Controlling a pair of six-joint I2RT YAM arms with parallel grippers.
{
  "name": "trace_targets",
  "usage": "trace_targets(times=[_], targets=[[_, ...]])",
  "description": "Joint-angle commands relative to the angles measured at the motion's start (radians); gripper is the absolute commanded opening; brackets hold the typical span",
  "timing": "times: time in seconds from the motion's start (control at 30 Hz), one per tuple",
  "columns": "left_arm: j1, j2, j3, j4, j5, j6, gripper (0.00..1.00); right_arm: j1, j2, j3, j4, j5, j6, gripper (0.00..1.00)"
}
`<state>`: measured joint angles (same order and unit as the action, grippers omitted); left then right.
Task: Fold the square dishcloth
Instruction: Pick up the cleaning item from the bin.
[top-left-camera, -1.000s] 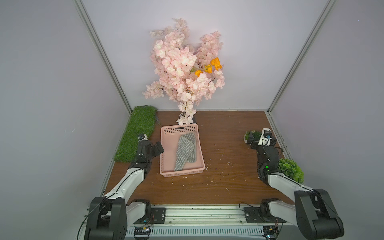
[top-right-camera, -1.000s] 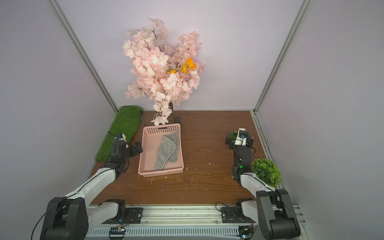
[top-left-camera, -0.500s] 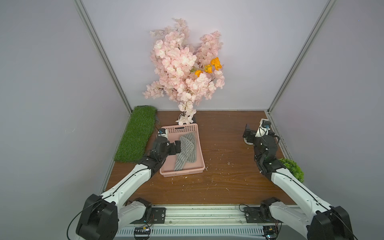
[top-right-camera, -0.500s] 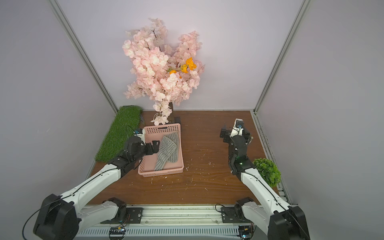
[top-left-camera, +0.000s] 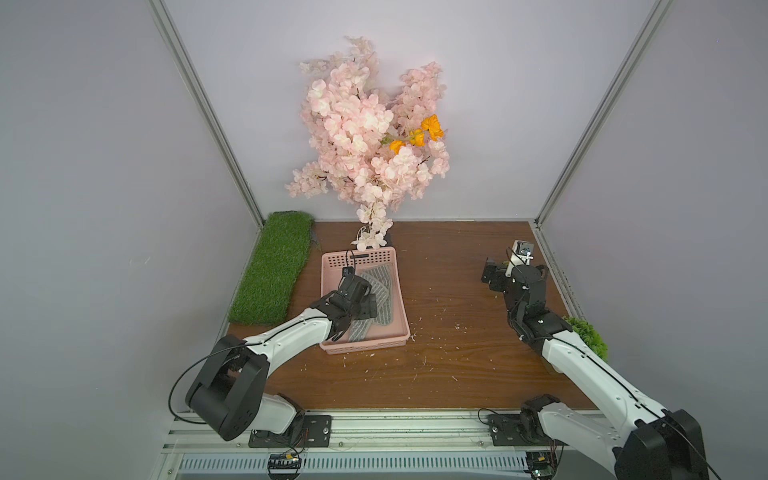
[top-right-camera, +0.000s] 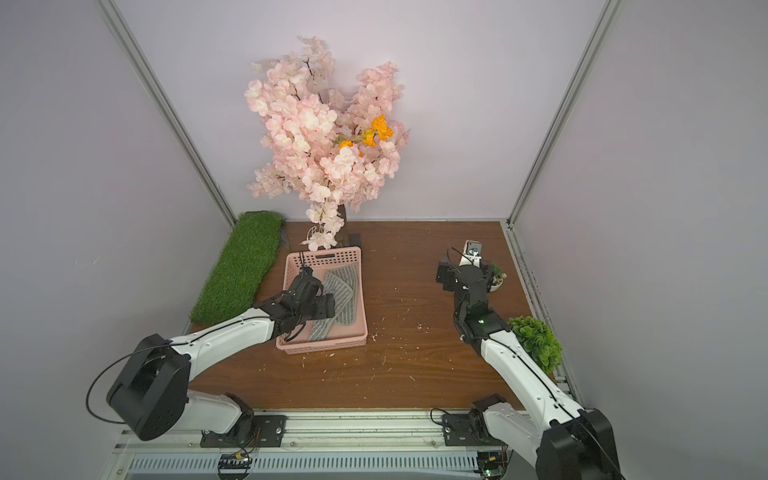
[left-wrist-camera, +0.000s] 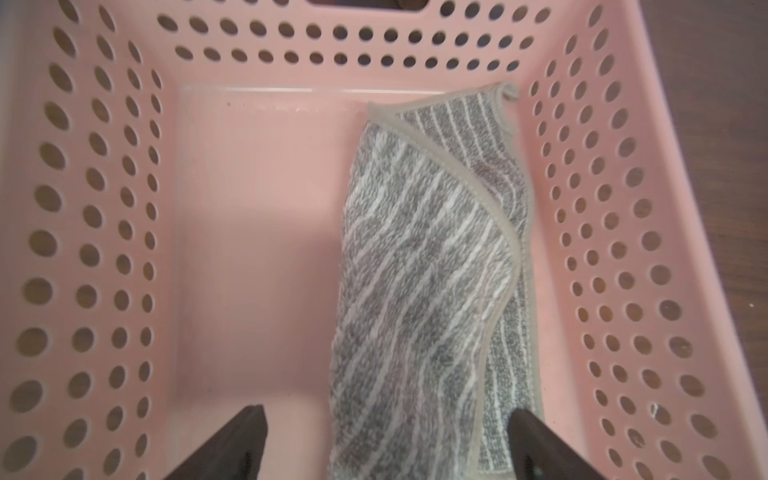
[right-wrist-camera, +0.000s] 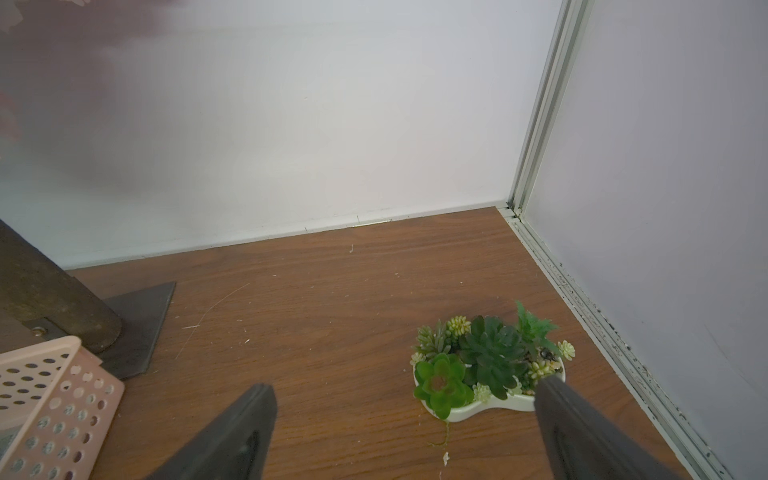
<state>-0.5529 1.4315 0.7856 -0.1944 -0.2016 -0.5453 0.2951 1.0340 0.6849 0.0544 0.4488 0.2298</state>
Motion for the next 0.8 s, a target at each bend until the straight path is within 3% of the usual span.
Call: trace_targets(times=[0.0,0.1,0.27,0.37,0.57,0.77], targets=[[-0.009,0.026,-0.004,-0.043,0.012,-0.045,0.89,0.007,-0.017,0.022,-0.028,-0.001,0.017,1.0],[-0.009,0.056,-0.01,-0.058,-0.015,-0.055,0.78,0.009,-0.012,0.03,-0.036,-0.001,0.015,0.99],[0.05,0.094,-0.021,-0.039,-0.03,-0.051,0.36,0.014,-0.014,0.042,-0.047,-0.037,0.001,1.0],[0.114,0.106,-0.037,0.006,-0.02,-0.028,0.21,0.018,-0.012,0.054,-0.065,-0.064,-0.003,1.0],[0.223,0.155,-0.021,0.071,0.011,0.021,0.04,0.034,-0.006,0.07,-0.108,-0.117,-0.003,1.0],[0.316,0.233,0.035,0.113,0.026,0.094,0.0,0.07,0.015,0.099,-0.181,-0.118,0.003,1.0]])
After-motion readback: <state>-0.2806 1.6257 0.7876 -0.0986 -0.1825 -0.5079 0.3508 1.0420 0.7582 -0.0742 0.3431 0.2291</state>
